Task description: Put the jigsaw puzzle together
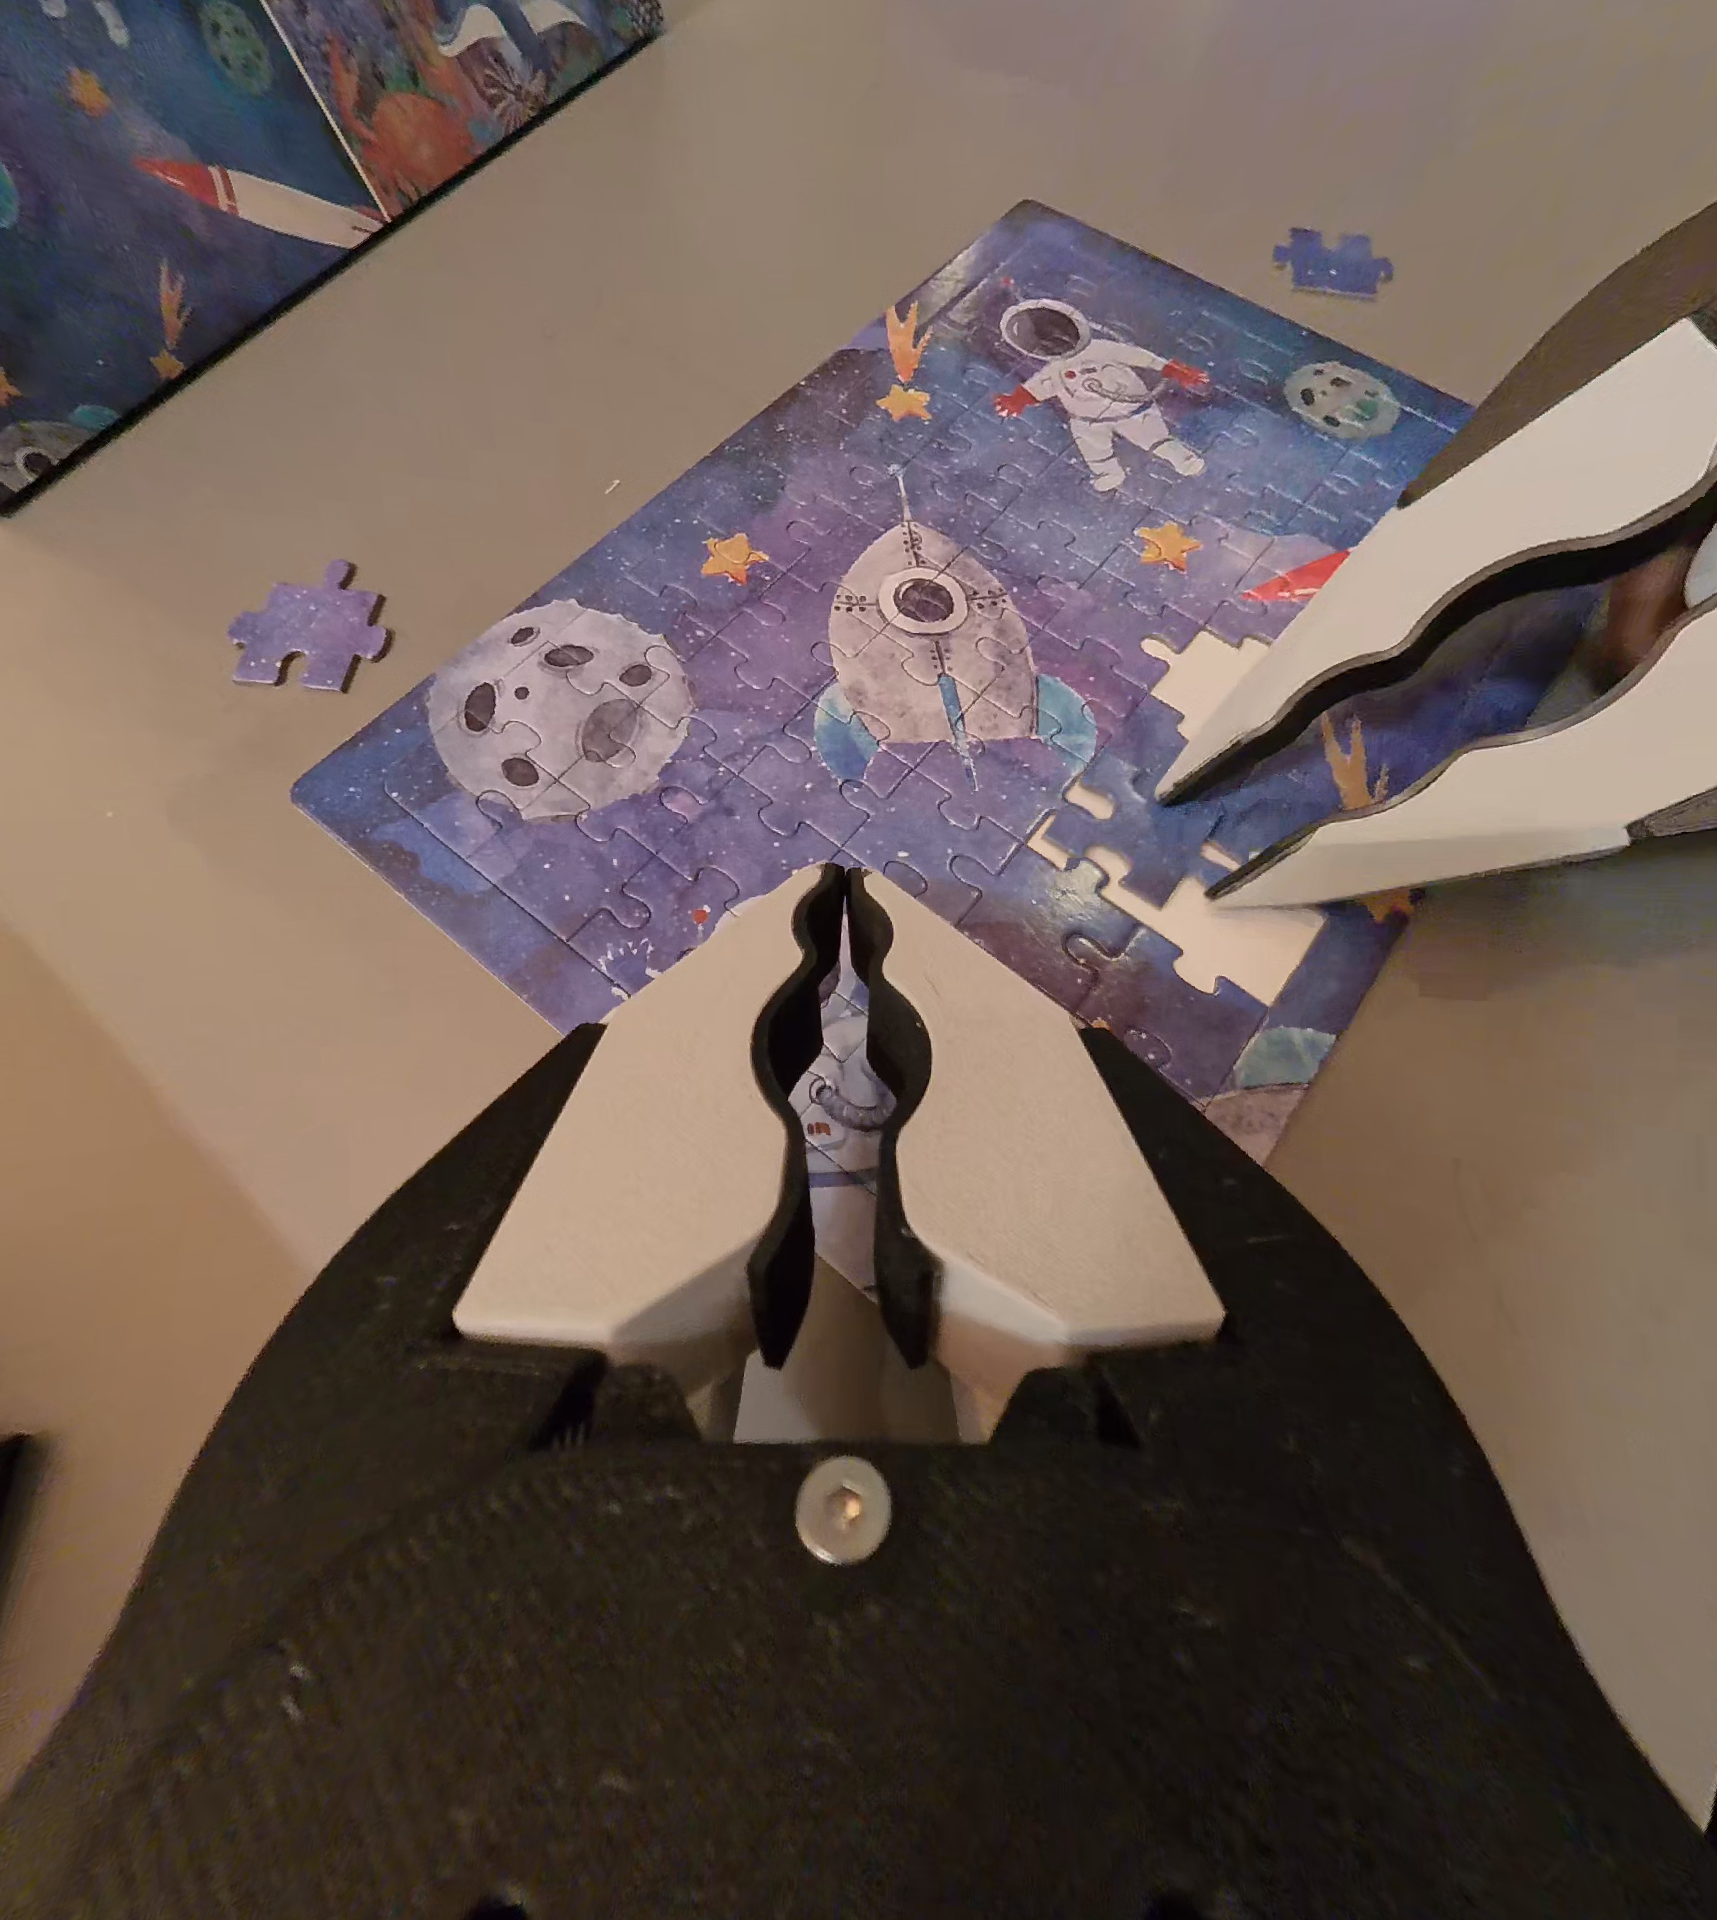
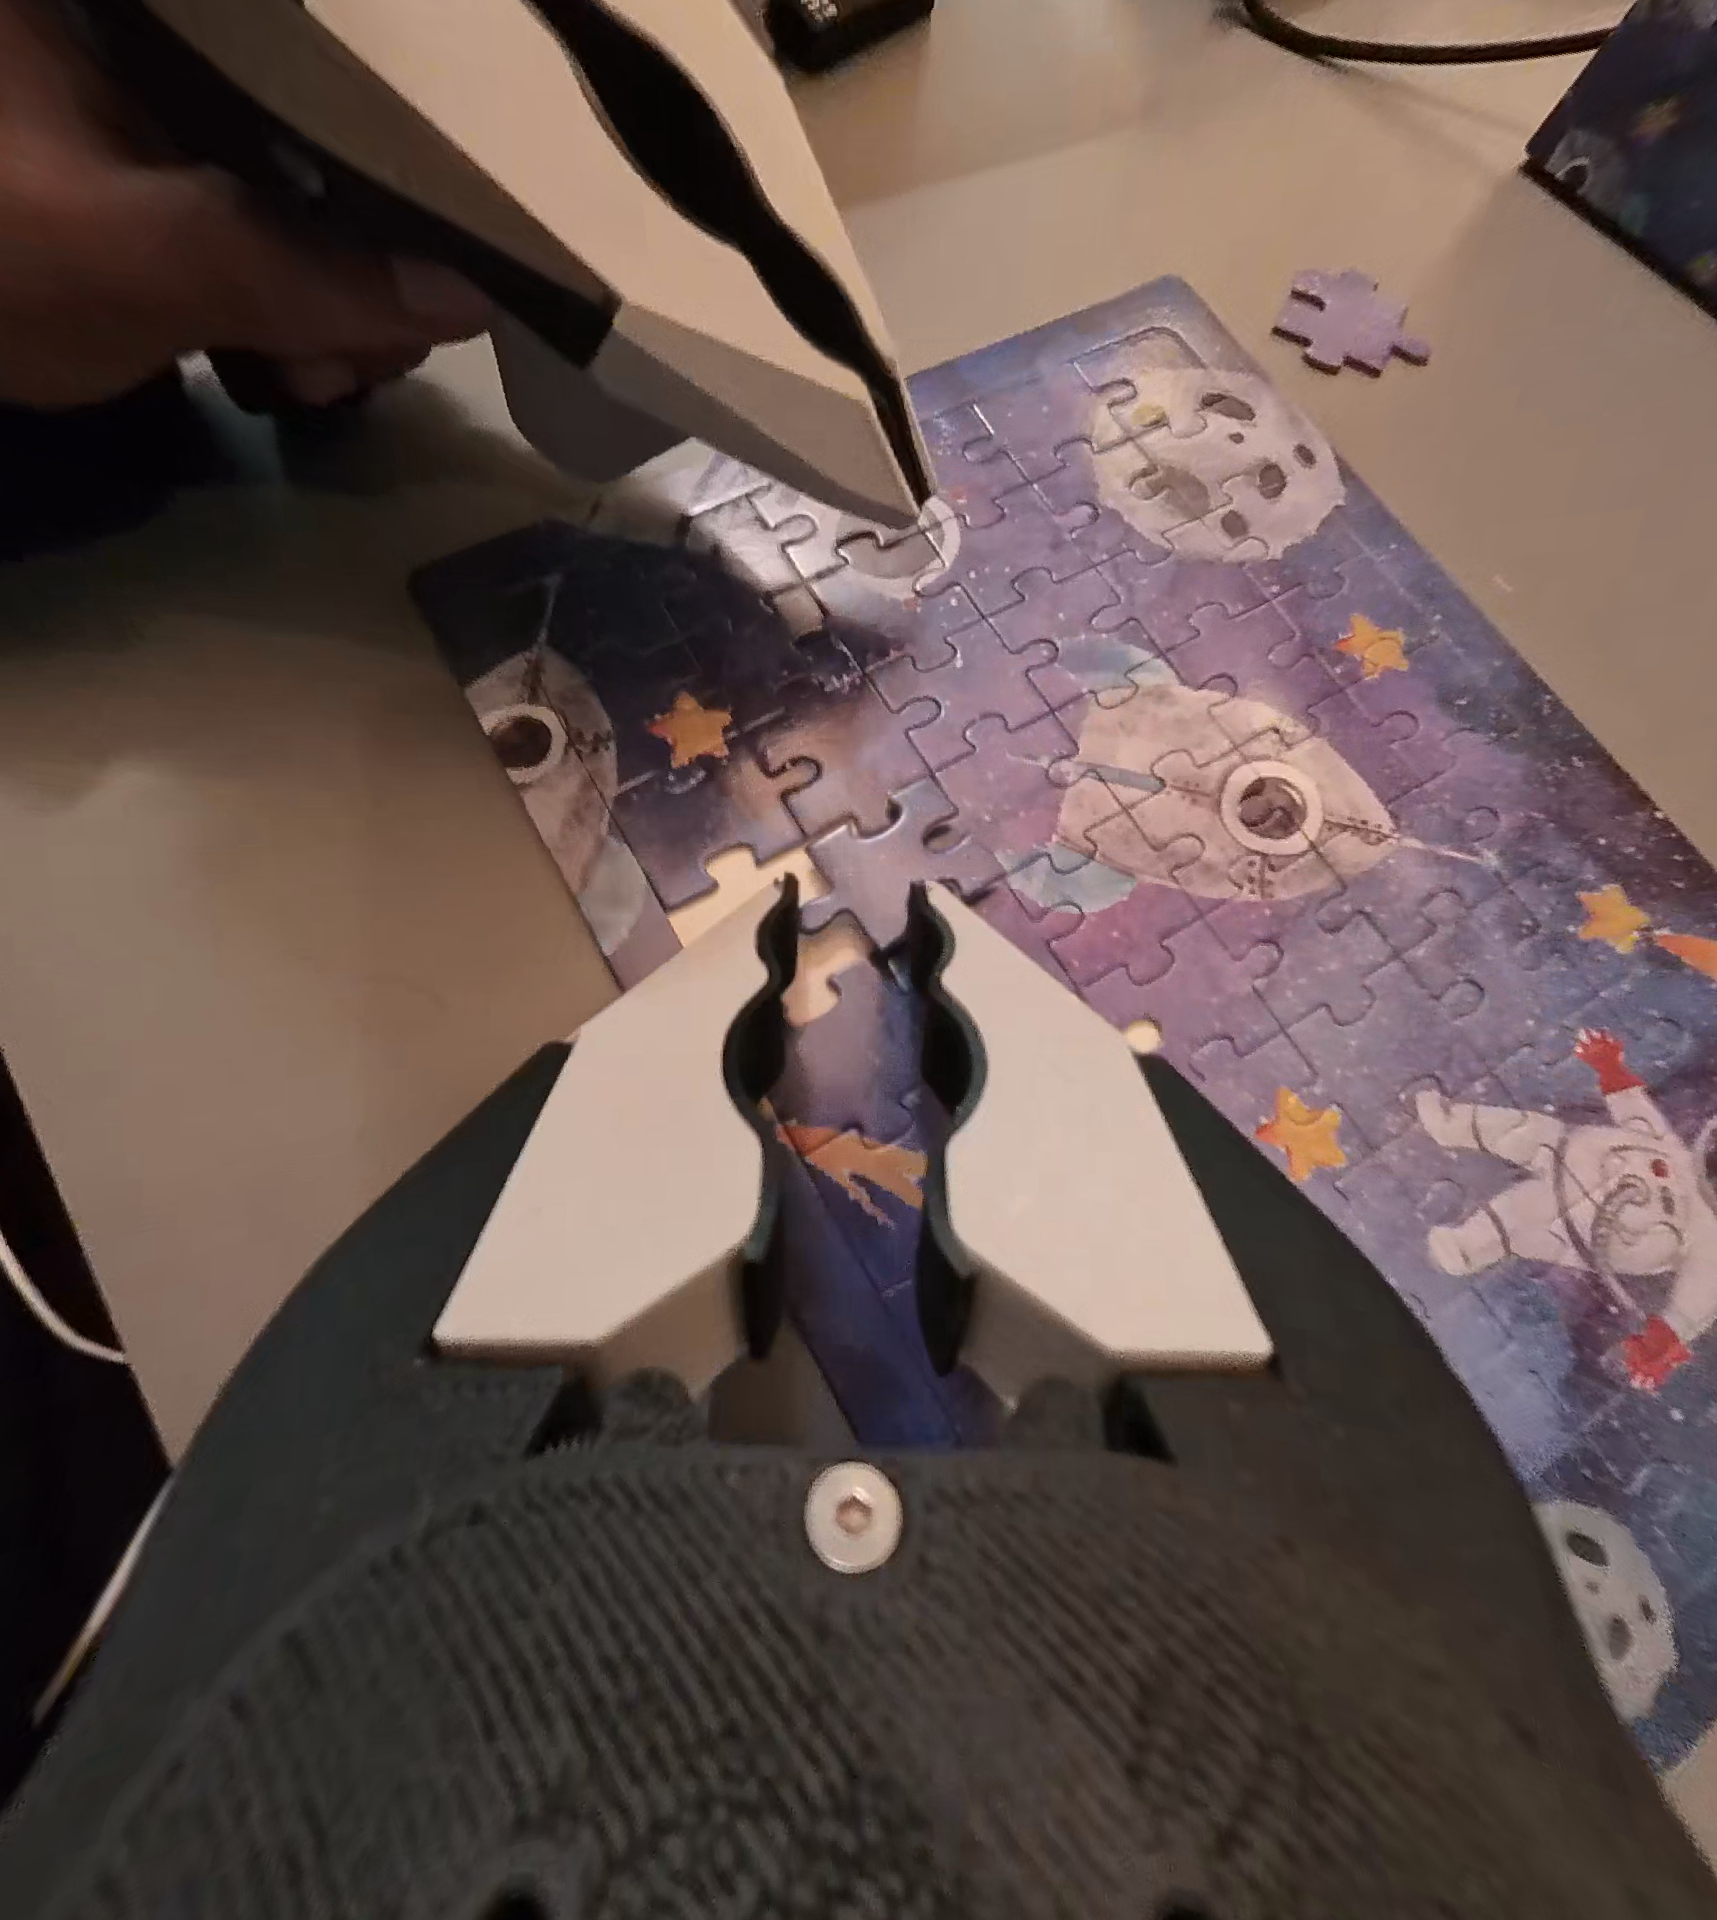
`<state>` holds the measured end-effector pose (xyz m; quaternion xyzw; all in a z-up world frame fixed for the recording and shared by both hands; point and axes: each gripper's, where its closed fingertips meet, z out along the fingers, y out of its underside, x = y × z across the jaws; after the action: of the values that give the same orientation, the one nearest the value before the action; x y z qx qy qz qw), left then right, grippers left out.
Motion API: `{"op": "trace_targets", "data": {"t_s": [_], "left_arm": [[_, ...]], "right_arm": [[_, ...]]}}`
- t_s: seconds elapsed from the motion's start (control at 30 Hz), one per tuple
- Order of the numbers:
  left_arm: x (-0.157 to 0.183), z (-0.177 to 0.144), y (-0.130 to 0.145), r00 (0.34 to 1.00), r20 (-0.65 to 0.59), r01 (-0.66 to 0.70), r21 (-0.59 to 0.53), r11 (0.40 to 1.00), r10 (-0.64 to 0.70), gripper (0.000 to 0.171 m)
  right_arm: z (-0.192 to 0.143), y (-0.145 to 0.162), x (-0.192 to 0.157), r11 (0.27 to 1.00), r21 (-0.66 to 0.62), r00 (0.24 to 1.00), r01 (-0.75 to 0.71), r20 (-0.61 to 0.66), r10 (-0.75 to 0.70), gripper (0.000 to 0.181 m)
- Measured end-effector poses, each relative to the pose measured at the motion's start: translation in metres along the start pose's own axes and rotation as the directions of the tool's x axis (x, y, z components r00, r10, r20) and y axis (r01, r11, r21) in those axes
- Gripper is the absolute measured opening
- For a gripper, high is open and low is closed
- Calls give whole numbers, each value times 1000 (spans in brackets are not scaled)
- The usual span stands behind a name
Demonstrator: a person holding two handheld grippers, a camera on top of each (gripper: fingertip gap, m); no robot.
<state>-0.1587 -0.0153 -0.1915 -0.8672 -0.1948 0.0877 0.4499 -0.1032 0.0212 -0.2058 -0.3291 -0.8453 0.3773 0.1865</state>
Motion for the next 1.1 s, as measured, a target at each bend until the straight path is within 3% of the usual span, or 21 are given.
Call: {"op": "trace_targets", "data": {"t_s": [0.83,1.1], "left_arm": [[1,0,1,1000,-4,-3,-3,1000,3,0],[1,0,1,1000,-4,-3,-6,1000,3,0]], "right_arm": [[0,-6,0,1000,-12,999,-11,-31,11,17],[6,-8,15,1000,0,999,-21,-33,21,9]]}}
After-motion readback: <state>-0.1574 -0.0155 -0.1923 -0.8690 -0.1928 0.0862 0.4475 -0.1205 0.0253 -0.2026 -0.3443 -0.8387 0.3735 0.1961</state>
